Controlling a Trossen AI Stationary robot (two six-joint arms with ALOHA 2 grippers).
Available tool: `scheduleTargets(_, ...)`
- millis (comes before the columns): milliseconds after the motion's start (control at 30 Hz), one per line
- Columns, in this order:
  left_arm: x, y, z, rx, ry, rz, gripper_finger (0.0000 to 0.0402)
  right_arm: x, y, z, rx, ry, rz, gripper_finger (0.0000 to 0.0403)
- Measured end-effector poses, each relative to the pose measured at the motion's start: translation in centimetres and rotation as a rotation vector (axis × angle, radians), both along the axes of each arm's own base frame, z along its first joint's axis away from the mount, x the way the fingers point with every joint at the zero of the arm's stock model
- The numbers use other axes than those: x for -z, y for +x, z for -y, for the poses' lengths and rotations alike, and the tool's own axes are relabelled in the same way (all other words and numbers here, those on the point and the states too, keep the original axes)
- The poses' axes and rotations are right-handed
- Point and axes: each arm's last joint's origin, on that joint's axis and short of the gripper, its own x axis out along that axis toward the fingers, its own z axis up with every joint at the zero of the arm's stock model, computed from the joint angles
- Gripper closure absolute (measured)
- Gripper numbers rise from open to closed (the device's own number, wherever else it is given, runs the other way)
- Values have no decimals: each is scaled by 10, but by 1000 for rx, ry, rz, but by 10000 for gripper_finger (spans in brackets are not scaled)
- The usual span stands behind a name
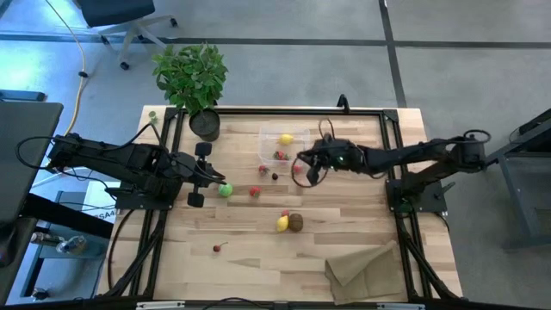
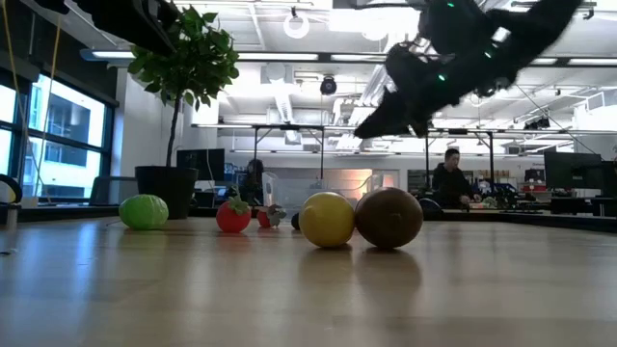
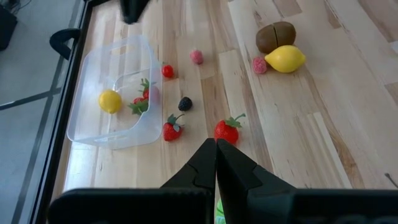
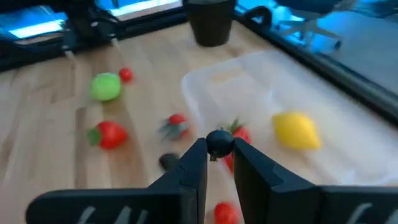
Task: Pick and placing Produce into tupperware
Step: Put the blueberry into the transparent bin
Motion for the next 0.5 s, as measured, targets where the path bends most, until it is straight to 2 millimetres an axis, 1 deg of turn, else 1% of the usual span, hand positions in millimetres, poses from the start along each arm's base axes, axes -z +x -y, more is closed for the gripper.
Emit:
scheduleTargets(100, 0, 0, 0, 0, 0, 0, 399, -19, 13, 13, 31, -31, -78, 352)
scheduleTargets(233, 0, 0, 0, 0, 0, 0, 399, -32, 29, 34, 54, -6, -221, 352)
scheduleTargets(333, 0, 0, 0, 0, 0, 0, 399, -29, 40, 50, 43, 66, -340, 352)
scheduleTargets(500, 0, 0, 0, 0, 0, 0, 399, -12, 63, 74, 16, 180, -497, 352)
